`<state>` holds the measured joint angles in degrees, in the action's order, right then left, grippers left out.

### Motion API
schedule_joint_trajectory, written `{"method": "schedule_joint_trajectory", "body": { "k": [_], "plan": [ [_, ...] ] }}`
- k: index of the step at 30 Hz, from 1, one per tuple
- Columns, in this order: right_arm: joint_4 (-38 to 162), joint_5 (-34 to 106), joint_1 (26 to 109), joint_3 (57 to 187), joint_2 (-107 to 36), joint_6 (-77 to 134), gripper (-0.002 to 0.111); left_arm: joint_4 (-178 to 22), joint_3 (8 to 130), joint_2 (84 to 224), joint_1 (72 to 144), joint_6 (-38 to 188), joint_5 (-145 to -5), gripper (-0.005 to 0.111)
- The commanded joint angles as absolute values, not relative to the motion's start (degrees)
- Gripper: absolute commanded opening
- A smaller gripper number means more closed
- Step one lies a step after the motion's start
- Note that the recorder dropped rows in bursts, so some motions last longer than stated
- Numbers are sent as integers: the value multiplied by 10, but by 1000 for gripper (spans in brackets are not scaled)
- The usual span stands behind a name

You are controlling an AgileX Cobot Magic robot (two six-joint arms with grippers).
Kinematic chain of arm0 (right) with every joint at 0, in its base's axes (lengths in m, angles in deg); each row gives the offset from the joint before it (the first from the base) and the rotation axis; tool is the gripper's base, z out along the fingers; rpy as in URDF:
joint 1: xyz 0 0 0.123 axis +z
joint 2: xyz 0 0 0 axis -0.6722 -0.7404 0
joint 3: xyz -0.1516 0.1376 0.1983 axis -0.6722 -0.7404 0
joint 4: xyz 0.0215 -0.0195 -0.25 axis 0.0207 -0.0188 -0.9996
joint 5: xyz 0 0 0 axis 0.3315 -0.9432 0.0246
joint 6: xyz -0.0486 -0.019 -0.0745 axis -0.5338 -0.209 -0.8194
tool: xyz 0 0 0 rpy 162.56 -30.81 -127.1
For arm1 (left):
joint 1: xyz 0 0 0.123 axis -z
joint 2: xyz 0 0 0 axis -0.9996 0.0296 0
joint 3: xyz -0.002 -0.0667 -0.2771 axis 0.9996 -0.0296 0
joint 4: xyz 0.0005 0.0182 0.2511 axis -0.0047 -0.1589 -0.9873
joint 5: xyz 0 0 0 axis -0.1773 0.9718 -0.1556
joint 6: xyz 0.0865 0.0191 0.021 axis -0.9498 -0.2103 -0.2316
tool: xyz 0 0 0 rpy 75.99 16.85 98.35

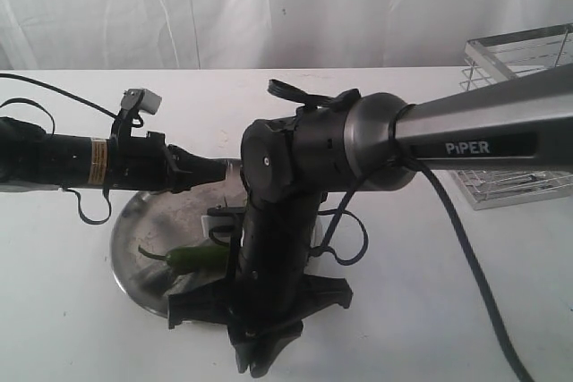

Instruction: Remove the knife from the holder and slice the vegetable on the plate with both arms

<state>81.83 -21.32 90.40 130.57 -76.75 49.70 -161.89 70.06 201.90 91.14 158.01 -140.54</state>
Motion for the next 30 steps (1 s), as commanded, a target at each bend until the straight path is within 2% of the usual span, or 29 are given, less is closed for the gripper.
{"method": "schedule_joint_trajectory", "body": {
  "k": [1,30],
  "plan": [
    [820,-208,905,1303,-768,495,0,-1621,701,2018,914,1580,-1409,0],
    [824,-180,905,1303,-785,500,0,-1647,701,2026,930,1578,-1397,0]
  ]
}}
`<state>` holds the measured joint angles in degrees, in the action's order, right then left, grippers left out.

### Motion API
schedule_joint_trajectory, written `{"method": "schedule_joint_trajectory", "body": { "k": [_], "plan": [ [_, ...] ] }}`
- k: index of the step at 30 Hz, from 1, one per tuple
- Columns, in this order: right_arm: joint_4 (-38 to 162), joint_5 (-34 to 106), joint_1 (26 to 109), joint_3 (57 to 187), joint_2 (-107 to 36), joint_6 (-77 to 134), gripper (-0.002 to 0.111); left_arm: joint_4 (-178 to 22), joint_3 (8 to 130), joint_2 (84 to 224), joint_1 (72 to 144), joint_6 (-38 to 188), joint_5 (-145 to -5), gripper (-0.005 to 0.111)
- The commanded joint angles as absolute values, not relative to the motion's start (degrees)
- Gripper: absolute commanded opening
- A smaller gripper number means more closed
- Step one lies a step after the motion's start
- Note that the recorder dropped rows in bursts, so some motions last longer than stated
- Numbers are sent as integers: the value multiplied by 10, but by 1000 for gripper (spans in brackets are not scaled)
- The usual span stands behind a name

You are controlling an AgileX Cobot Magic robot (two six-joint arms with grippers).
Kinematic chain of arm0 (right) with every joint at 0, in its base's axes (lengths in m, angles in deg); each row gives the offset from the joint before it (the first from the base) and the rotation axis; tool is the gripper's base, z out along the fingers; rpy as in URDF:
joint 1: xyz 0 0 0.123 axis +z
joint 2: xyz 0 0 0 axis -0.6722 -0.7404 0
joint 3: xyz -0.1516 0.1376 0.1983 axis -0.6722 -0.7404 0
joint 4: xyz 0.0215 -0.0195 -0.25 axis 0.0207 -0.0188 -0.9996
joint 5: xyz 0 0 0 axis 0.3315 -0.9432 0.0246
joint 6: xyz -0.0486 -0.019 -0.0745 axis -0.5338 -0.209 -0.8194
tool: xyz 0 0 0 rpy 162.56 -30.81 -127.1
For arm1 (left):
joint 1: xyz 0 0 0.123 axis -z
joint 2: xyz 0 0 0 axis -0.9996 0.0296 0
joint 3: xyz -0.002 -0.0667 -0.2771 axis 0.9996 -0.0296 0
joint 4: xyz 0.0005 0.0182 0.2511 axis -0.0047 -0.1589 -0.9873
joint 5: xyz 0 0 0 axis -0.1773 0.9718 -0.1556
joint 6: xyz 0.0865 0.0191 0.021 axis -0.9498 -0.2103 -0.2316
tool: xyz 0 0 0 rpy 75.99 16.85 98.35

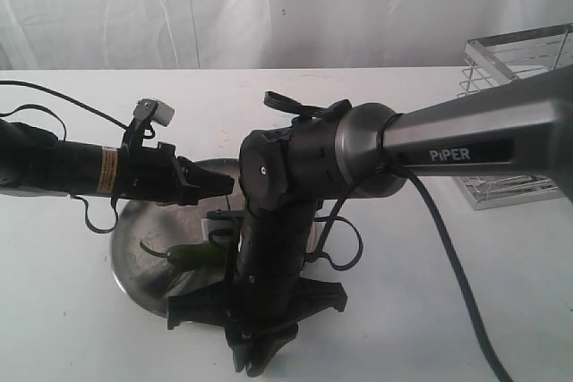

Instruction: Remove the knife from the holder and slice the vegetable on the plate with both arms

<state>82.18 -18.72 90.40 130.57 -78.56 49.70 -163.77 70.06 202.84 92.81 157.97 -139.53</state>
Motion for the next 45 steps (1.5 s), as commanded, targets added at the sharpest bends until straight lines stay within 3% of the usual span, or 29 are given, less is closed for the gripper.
{"method": "schedule_joint_trajectory", "body": {
  "k": [1,17,26,35,45],
  "plan": [
    [824,-180,905,1303,-785,500,0,-1647,701,2026,930,1577,-1400,0],
    [822,-162,905,1303,-785,500,0,-1651,701,2047,947,1554,-1432,0],
    [822,-160,905,1303,-785,500,0,-1719,701,2091,976,1627,-1278,0],
    [821,-160,905,1303,-785,499,0,-1718,701,2110,976,1650,-1270,0],
    [795,-265,905,1303,-782,494,0,-1744,704,2110,976,1678,-1269,0]
  ]
}}
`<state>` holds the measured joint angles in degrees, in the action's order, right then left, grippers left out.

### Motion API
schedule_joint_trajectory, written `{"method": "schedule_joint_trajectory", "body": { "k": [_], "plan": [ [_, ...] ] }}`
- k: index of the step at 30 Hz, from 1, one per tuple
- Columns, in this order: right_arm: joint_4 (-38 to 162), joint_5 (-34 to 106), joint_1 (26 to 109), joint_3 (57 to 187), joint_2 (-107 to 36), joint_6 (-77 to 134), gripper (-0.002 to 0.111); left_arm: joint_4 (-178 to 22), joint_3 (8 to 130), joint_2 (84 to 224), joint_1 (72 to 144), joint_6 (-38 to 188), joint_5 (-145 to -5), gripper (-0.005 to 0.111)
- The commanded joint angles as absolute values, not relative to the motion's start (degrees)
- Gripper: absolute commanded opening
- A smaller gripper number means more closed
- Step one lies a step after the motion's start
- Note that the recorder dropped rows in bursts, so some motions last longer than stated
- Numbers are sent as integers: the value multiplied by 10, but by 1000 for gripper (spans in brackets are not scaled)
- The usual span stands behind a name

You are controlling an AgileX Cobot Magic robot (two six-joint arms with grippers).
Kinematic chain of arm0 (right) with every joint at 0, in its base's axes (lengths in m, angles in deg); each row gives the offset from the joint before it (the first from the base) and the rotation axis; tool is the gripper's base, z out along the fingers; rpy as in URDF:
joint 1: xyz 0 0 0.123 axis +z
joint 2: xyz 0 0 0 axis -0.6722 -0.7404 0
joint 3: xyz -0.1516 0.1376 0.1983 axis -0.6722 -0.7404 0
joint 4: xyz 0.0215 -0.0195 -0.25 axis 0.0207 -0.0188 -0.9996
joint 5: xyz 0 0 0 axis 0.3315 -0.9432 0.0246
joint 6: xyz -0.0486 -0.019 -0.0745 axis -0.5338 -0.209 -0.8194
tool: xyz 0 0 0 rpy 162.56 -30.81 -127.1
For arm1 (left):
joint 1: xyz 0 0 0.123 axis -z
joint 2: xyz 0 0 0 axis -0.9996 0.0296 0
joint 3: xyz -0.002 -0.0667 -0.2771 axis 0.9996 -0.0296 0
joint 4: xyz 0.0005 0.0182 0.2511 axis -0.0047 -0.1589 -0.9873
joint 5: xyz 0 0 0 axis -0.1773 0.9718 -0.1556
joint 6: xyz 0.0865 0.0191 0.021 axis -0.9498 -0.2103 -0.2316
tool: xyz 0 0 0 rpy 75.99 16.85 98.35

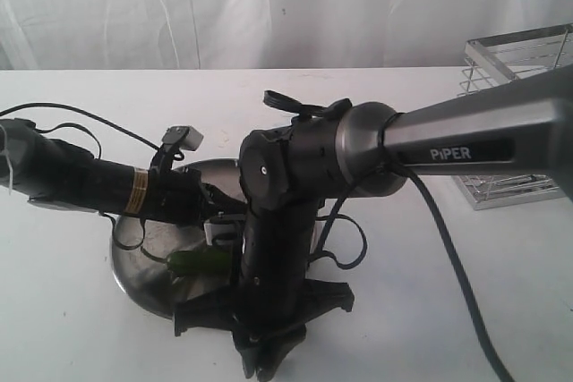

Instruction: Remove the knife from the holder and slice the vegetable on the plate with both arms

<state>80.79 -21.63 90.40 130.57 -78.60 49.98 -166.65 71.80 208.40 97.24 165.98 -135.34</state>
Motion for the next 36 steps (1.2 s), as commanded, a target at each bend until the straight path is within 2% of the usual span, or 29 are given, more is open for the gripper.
{"method": "schedule_joint_trajectory", "body": {
  "k": [1,6,14,22,28,36],
  "plan": [
    [795,-271,905,1303,-781,493,0,-1744,704,2110,976,1680,-1269,0],
    [795,-292,903,1303,-769,484,0,-1728,706,2109,976,1685,-1281,0],
    [794,-282,903,1303,-770,477,0,-1714,744,2086,953,1695,-1439,0],
    [795,-273,903,1303,-770,474,0,-1780,726,2079,981,1689,-1433,0],
    [799,-256,903,1303,-771,474,0,-1781,699,2079,1020,1688,-1350,0],
    [790,-215,902,1303,-779,480,0,-1781,679,2079,1023,1686,-1304,0]
  ]
}}
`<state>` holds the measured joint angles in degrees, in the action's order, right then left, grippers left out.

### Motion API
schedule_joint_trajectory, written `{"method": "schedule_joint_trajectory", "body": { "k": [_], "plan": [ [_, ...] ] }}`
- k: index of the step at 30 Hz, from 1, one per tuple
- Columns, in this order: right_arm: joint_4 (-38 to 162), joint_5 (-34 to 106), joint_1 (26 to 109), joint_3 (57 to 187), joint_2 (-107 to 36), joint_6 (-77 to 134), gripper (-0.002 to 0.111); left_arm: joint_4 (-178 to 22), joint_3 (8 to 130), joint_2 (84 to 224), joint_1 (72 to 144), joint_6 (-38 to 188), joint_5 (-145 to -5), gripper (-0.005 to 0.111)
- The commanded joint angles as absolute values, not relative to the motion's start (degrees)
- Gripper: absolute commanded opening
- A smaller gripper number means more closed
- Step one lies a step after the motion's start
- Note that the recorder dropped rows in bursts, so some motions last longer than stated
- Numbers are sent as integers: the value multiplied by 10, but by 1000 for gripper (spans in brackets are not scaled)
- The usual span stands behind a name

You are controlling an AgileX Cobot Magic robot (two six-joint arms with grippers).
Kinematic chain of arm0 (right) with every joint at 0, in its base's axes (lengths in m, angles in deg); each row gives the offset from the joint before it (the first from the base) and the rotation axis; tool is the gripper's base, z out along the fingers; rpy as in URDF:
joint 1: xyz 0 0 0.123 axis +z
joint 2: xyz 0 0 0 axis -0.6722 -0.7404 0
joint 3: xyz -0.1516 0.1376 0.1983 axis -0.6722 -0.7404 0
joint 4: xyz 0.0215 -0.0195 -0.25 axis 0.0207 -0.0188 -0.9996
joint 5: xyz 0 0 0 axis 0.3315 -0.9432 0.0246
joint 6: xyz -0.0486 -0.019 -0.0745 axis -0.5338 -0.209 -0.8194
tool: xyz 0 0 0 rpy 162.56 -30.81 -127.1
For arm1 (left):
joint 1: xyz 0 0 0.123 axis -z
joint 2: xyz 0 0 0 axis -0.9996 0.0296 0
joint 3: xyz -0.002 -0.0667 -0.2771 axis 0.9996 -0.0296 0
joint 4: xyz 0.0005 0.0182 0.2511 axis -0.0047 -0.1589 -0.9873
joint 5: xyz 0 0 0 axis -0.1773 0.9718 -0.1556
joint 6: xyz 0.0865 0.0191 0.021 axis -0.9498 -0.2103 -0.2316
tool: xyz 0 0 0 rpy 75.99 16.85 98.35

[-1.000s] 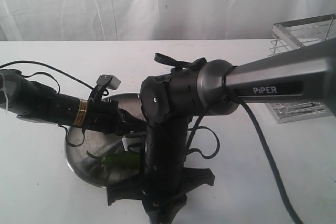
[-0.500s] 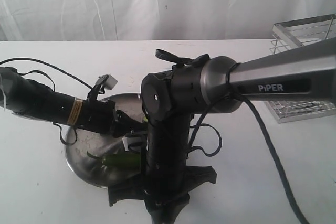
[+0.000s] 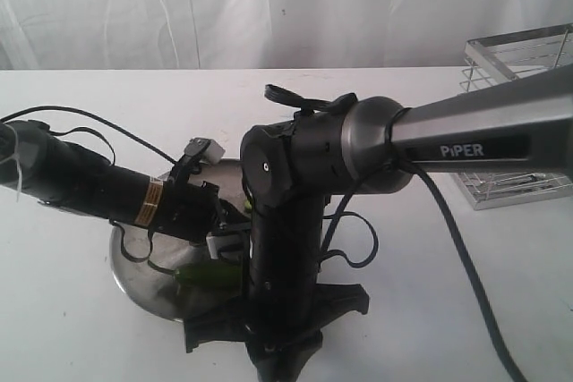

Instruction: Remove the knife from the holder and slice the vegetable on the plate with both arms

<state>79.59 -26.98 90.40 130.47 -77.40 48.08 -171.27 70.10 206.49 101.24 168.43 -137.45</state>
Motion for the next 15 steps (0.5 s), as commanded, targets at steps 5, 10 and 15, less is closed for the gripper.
{"method": "schedule_joint_trajectory", "body": {
  "k": [5,10,15],
  "plan": [
    [788,-207,902,1303,-796,485,0,-1781,691,2075,1014,1681,-1313,0],
    [778,-206,902,1303,-796,485,0,-1745,711,2075,983,1682,-1368,0],
    [770,-202,902,1303,-796,484,0,-1663,732,2074,916,1681,-1445,0]
  ]
}}
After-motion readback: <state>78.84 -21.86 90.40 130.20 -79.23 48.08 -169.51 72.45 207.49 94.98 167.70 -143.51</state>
